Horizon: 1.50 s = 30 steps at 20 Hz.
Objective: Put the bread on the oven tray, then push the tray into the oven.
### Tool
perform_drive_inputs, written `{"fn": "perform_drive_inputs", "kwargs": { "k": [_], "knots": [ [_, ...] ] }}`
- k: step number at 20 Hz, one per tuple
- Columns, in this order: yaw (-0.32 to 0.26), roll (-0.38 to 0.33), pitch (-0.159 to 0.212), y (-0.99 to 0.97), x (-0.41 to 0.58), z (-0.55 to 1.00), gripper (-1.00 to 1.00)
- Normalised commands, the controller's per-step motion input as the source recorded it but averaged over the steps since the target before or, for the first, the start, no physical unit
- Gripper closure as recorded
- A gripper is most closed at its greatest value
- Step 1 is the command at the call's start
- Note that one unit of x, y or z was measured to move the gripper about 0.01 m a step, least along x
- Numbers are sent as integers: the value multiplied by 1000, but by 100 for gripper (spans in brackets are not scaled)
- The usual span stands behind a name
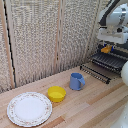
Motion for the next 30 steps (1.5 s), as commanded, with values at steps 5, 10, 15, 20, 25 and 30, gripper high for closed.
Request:
{"fn": "perform_drive_inputs", "kwargs": {
  "k": [5,10,15,20,25,30],
  "knots": [
    [-122,109,-49,-441,479,0,100],
    [-48,91,-59,-581,202,50,100],
    [-16,122,-56,-679,-38,220,100],
    [-3,136,-20,-541,-66,211,100],
    [-2,16,0,-46,0,0,-100],
    [-25,-93,-6,205,-2,20,-100]
  ]
}}
